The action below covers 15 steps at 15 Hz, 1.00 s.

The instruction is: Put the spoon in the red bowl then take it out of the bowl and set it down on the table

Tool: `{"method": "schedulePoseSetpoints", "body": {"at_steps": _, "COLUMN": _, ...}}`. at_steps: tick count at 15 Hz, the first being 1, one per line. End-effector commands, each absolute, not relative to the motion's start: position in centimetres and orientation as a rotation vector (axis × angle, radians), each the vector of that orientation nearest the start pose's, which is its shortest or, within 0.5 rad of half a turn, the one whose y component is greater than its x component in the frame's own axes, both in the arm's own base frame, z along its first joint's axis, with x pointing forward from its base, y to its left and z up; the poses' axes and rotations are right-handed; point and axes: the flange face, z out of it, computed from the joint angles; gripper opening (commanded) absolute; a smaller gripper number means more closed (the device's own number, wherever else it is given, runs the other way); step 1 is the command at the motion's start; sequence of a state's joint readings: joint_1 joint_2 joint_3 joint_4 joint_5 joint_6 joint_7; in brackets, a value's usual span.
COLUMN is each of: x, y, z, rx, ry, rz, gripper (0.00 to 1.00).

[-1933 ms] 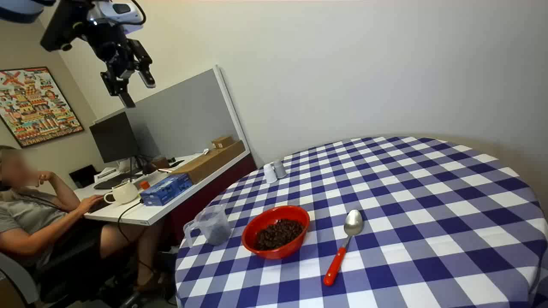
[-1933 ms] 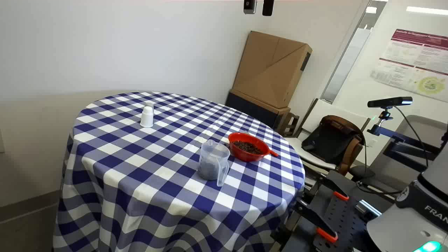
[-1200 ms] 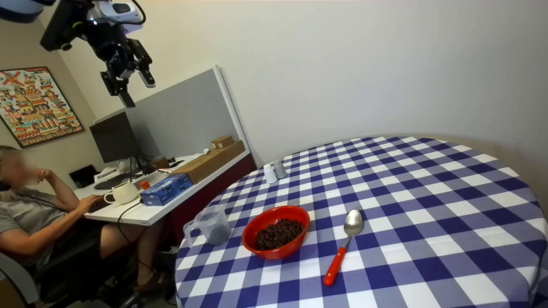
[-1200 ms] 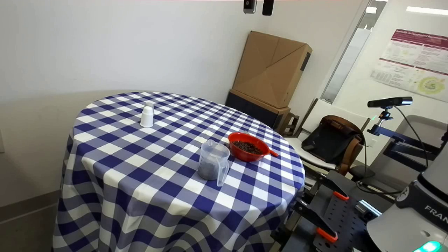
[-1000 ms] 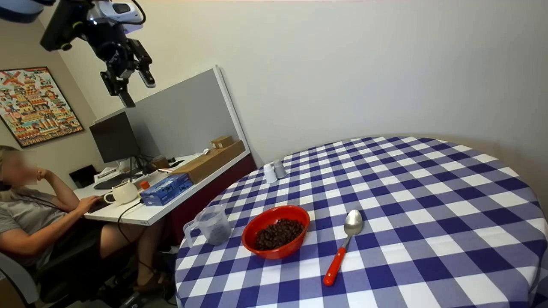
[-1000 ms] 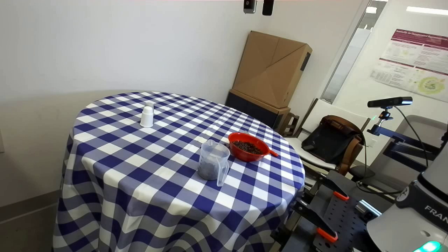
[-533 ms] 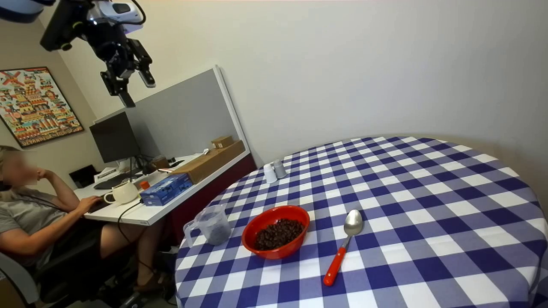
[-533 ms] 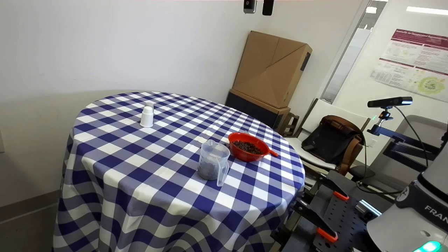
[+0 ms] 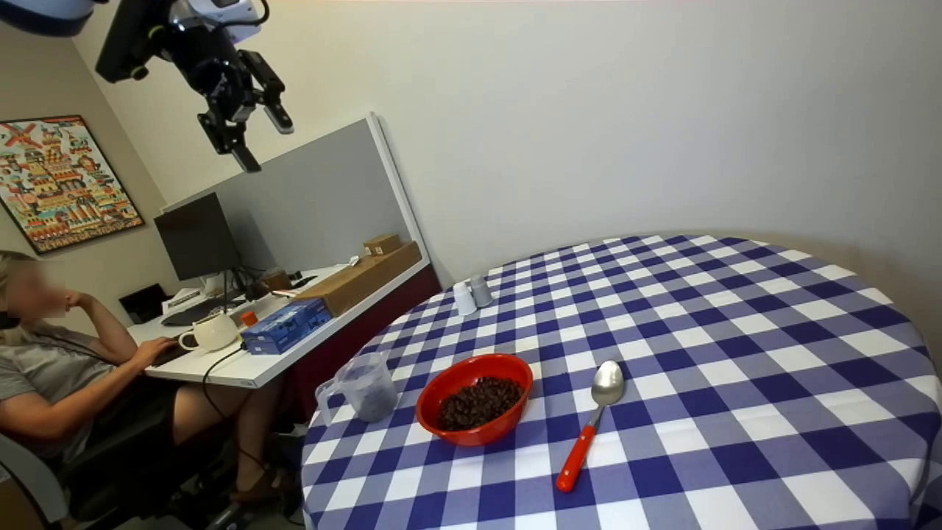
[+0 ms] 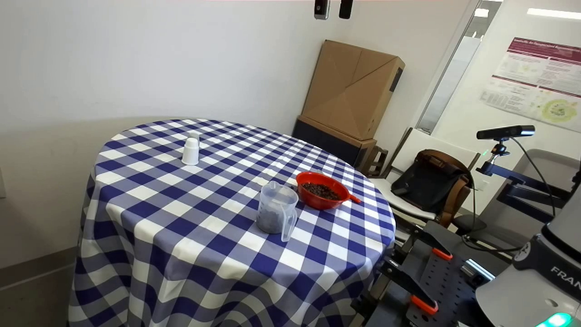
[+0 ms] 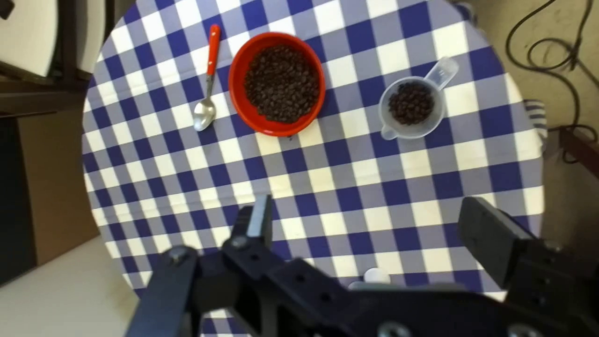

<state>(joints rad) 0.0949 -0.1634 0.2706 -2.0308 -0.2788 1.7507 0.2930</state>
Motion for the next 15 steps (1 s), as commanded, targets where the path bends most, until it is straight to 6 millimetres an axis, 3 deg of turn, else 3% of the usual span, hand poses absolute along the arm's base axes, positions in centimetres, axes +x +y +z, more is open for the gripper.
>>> {"method": "schedulePoseSetpoints", "body": {"at_steps": 1, "x": 50.3, "y": 10.2, "z": 51.5, "rx": -3.560, "ry": 0.011, "rz": -0.133, "gripper": 1.00}}
{"method": "schedulePoseSetpoints", "body": {"at_steps": 4, "x": 52.8, "y": 2.4, "z": 50.7, "rx": -3.576, "ry": 0.297, "rz": -0.141, "gripper": 1.00}}
{"method": "schedulePoseSetpoints", "body": {"at_steps": 7, "x": 54.6, "y": -5.4, "z": 48.5, "rx": -3.523, "ry": 0.390, "rz": -0.058, "gripper": 1.00}}
{"method": "schedulePoseSetpoints", "body": {"at_steps": 9, "x": 55.3, "y": -9.8, "z": 46.4, "rx": -3.498, "ry": 0.332, "rz": 0.001, "gripper": 1.00}}
{"method": "schedulePoseSetpoints", "body": {"at_steps": 12, "x": 56.2, "y": -14.6, "z": 42.6, "rx": -3.500, "ry": 0.143, "rz": 0.135, "gripper": 1.00}}
{"method": "schedulePoseSetpoints", "body": {"at_steps": 15, "x": 56.6, "y": -16.6, "z": 39.6, "rx": -3.450, "ry": -0.011, "rz": 0.236, "gripper": 1.00}}
